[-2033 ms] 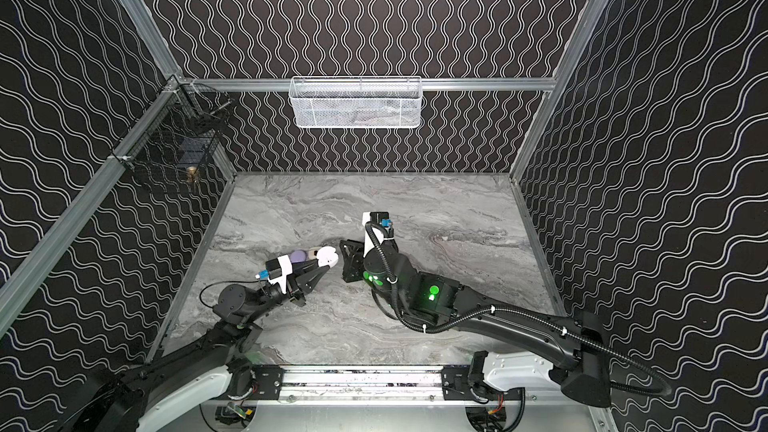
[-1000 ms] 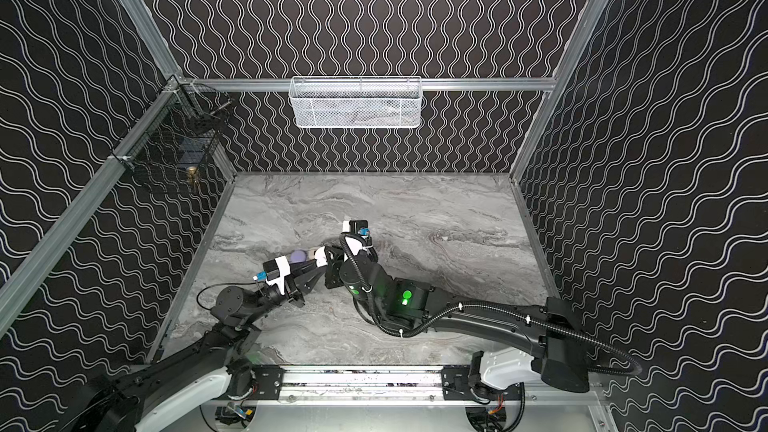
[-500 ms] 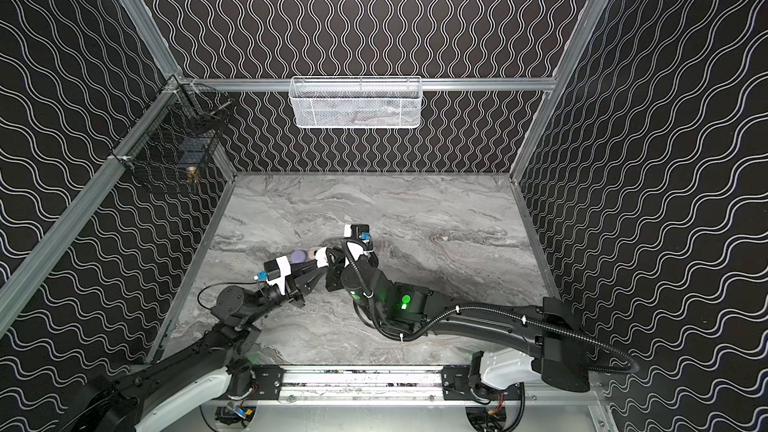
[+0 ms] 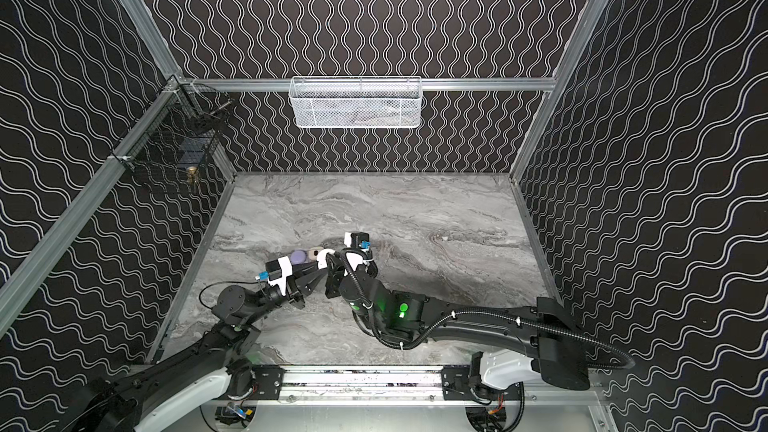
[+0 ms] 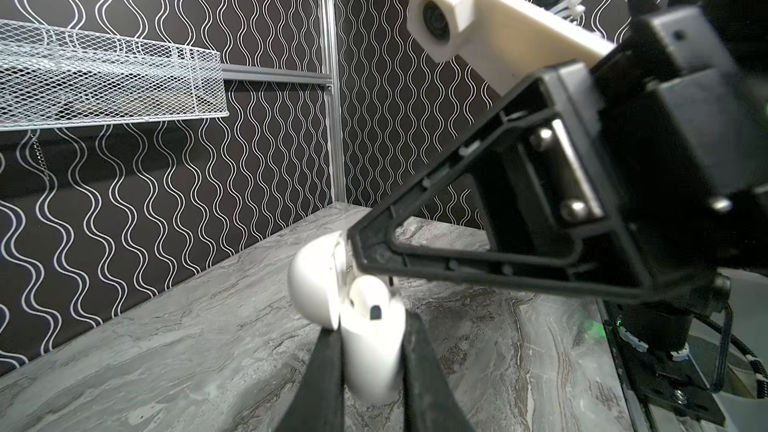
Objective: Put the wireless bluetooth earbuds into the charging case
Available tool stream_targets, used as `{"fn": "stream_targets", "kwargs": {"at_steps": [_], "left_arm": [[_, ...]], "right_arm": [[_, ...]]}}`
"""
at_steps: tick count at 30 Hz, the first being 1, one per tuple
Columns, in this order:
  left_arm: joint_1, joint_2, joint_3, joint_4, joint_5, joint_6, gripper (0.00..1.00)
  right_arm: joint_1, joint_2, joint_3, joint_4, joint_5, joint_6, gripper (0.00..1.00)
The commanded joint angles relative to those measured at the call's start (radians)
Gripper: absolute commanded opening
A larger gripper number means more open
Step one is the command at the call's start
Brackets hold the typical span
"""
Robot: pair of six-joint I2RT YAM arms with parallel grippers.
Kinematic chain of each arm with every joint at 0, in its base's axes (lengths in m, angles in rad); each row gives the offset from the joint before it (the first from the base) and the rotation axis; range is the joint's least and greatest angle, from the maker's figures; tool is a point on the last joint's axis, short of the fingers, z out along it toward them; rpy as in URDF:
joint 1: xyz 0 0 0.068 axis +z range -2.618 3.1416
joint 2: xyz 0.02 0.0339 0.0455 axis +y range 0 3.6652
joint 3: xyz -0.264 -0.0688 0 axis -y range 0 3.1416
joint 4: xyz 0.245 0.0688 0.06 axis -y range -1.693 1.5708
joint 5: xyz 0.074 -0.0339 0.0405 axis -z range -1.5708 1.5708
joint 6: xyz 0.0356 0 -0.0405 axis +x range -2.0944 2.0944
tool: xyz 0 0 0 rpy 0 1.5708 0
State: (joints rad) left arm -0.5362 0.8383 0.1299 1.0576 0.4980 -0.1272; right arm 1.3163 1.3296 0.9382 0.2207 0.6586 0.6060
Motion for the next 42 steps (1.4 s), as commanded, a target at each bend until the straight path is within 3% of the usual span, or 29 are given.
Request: {"fn": "stream_targets", "kwargs": {"at_steps": [1, 10, 16, 21, 25, 34, 42], "left_arm": [[0.000, -0.001, 0.007, 0.046, -0.011, 0.006, 0.00], [-0.001, 0.021, 0.007, 0.067, -0.001, 0.005, 0.00], [-0.001, 0.053, 0.017, 0.081, 0.027, 0.001, 0.00], [-0.003, 0.057, 0.019, 0.075, 0.036, 0.008, 0.00], [-0.004, 0.067, 0.020, 0.087, 0.038, 0.006, 0.00], [-0.009, 0.067, 0.018, 0.092, 0.039, 0.004, 0.00], [-0.014, 0.039, 0.020, 0.058, 0.025, 0.016, 0.00]], "right_arm": [[0.009, -0.033, -0.008, -0.009, -0.004, -0.012, 0.44], [0.014, -0.178, -0.045, -0.057, 0.072, -0.055, 0.45], [-0.038, -0.114, 0.142, -0.298, 0.052, -0.077, 0.45], [-0.212, 0.006, 0.307, -0.449, -0.254, -0.074, 0.41], [-0.301, 0.106, 0.420, -0.545, -0.387, -0.103, 0.41], [-0.365, 0.276, 0.617, -0.728, -0.520, -0.159, 0.41], [-0.365, 0.317, 0.620, -0.765, -0.574, -0.162, 0.39]]}}
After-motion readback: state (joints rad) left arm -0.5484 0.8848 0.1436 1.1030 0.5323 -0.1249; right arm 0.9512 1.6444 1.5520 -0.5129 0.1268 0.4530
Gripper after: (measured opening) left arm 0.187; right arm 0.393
